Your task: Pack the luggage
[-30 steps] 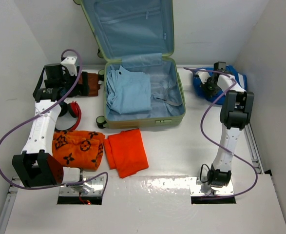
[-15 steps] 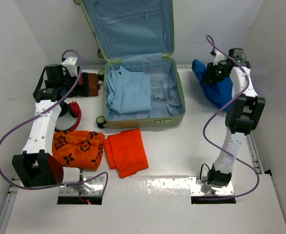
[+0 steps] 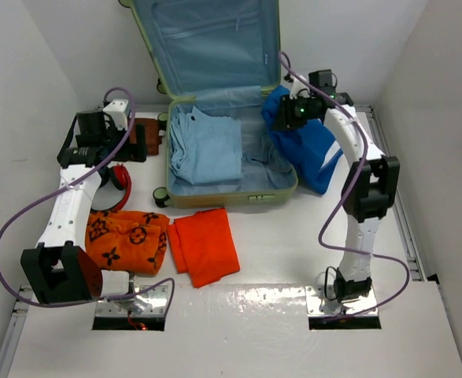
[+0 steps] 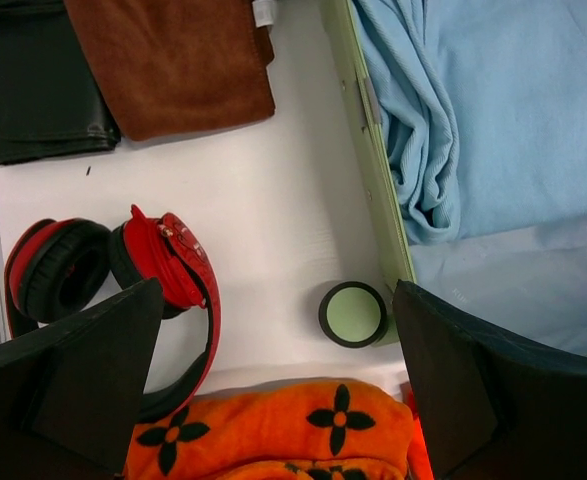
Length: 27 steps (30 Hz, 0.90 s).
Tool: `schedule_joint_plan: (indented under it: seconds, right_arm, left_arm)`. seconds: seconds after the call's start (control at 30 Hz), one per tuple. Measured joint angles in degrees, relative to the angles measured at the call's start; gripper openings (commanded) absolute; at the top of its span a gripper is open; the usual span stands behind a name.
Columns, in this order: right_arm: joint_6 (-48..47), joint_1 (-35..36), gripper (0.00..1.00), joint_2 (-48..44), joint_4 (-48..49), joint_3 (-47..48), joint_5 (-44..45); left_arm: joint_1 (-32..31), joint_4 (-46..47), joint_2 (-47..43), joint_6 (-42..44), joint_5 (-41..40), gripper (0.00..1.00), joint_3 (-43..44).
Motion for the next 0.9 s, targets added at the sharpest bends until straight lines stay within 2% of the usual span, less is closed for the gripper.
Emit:
schedule_joint_plan:
  seconds: [0.27, 0.57, 0.9]
  right_arm:
    - [9.70, 5.05, 0.00, 2.67, 0.57, 3.15, 6.67]
    - [31.54, 8.66, 0.00, 12.35, 7.04, 10.51, 8.11]
    - [50.29, 14.36, 0.00, 16.87, 15.69, 11.39, 14.47]
  left_arm:
    - [0.00, 0.33, -1.53, 0.26, -0.79, 1.00, -1.79]
    - [0.00, 0.52, -1.33, 0.17, -1.36, 1.00, -1.81]
    - [0.00, 1.16, 2.73, -1.22, -1.60, 1.00, -1.90]
